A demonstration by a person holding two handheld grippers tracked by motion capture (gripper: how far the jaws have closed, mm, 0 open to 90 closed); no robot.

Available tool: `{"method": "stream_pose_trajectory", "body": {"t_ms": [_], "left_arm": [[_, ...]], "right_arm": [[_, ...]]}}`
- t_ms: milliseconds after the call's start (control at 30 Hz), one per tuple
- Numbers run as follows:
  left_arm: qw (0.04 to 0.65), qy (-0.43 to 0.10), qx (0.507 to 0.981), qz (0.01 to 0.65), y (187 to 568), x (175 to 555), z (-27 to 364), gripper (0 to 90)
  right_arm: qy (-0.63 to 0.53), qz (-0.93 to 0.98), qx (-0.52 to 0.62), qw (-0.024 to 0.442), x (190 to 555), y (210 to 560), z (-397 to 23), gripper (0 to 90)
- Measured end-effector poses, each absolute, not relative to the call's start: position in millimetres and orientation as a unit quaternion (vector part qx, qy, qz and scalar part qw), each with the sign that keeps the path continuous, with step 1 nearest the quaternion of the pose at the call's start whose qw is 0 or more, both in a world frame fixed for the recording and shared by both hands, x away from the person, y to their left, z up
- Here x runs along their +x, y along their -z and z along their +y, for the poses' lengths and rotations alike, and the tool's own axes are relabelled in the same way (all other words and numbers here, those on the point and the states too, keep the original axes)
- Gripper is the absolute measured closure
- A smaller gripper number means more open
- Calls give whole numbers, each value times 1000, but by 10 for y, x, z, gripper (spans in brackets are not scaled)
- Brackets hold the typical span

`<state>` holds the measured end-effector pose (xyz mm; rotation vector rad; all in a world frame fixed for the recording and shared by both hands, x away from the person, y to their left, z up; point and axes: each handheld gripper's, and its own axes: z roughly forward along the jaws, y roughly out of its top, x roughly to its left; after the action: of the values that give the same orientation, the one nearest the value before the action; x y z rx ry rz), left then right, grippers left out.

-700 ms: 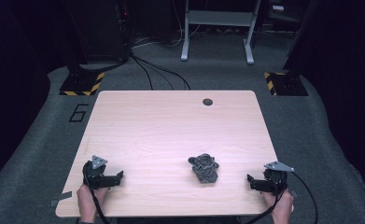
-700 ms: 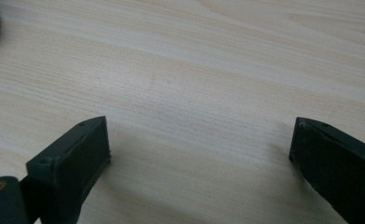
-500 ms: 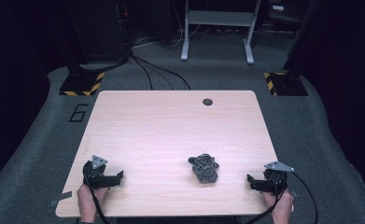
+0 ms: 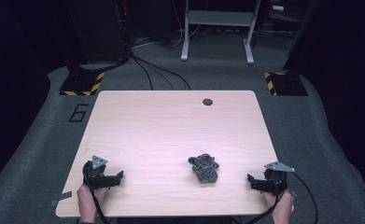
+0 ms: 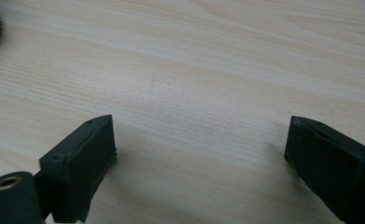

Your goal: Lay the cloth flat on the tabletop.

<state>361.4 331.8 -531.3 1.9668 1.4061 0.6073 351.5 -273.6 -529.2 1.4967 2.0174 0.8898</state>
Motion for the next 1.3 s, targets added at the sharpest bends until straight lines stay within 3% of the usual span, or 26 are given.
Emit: {"method": "stream_pose_trajectory", "body": {"t_ms": [467,933,1300], "left_arm": [[321,-233,749,530,5314,3610,3316,33],[321,-231,749,532,5314,3606,3314,33],[321,-231,749,532,5313,3606,3314,33]], "right_arm": [[-339,738,542,214,3508,5219,-2663,99],[-406,789,431,163,3537,4755,-1823,131],[-381,828,387,139,3712,4785,-1314,160]]}}
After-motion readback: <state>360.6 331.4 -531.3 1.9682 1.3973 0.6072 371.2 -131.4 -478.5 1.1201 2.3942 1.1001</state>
